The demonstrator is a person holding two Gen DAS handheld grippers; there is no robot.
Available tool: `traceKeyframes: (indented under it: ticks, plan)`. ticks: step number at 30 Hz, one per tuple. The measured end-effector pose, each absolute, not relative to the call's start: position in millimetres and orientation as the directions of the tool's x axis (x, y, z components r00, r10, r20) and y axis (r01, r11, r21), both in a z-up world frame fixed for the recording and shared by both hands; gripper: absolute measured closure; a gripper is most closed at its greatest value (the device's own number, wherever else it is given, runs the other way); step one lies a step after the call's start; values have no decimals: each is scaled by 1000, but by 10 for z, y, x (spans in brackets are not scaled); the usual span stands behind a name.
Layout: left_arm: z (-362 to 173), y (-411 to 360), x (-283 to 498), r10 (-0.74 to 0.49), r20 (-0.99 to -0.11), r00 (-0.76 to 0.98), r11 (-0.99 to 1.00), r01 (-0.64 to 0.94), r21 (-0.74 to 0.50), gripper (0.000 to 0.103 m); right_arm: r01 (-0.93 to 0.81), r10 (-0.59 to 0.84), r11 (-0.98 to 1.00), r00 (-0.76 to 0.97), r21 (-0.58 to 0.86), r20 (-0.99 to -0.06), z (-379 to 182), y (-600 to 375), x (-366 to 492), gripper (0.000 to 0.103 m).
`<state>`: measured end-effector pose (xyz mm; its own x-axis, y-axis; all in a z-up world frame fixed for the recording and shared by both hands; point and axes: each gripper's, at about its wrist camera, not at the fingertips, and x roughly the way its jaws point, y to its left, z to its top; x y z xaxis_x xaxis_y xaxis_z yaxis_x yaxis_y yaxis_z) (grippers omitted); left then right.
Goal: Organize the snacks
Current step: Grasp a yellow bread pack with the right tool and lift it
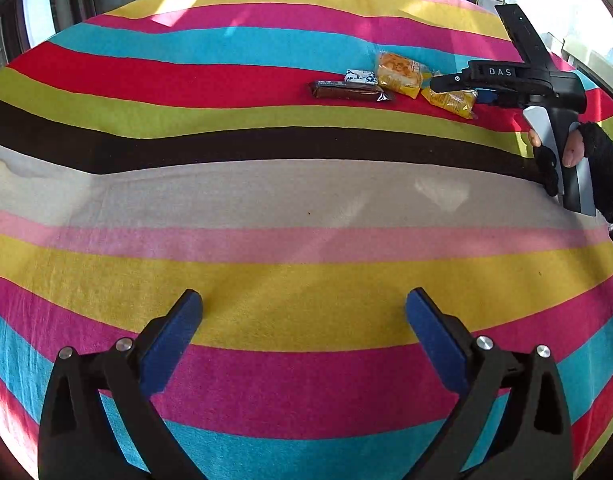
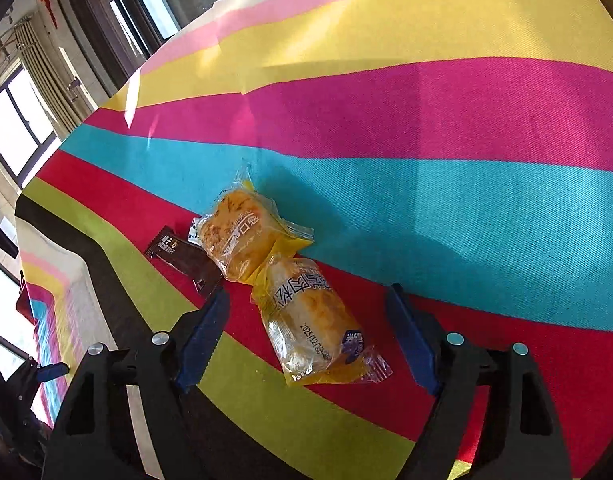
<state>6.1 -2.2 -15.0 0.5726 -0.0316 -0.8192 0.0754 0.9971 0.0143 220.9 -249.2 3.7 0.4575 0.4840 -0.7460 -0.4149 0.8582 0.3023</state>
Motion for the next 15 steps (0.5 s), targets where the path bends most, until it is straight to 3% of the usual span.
traceKeyframes:
  ticks: [2, 5, 11, 15]
  plan:
    - [-146, -18, 66, -31, -819, 572, 997, 75, 15, 2, -421, 414, 883, 488, 208, -768, 34, -2397, 2143, 58]
    - [-138, -13, 67, -31, -819, 572, 997, 75, 15, 2, -463, 385, 879, 546, 115, -744, 110, -2266, 1936, 63]
    - [-132, -11, 75, -33, -821, 571, 997, 74, 11, 2, -558, 339, 822, 636, -110, -693, 325, -1976, 1122, 64]
    - [-91, 18, 243, -72, -834, 547, 997, 65, -43, 2, -556, 320, 821, 637, -130, -701, 361, -1951, 653, 65]
